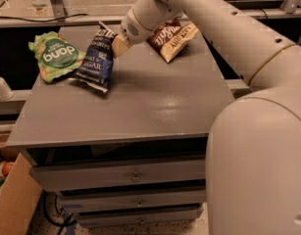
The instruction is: Move blue chip bag near green rice chip bag
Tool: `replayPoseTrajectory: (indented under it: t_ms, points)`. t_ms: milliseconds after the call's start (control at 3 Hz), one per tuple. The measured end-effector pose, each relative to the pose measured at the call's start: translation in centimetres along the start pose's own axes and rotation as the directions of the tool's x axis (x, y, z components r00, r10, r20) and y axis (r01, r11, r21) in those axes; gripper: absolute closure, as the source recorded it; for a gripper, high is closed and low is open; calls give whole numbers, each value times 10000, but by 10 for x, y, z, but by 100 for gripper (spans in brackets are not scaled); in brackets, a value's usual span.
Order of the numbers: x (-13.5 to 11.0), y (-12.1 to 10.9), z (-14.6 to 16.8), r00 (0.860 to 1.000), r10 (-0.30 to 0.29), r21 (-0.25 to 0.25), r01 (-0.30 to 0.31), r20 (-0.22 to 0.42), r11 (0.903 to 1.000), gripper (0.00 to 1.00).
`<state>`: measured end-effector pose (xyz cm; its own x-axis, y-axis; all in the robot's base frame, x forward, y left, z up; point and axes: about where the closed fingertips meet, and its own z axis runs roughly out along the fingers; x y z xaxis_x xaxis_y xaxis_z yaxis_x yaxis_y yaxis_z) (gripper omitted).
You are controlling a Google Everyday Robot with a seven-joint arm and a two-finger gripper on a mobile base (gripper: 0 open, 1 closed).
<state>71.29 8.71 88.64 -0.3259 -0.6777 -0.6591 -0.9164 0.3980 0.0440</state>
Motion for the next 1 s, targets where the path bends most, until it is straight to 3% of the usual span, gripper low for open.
replayPoseTrajectory:
  t_ms: [333,1000]
  points:
    - [-22,20,8,9990,-212,-789,244,400,9966,82]
    - [-55,62,25,9945,-535,-2261,728,902,9714,36]
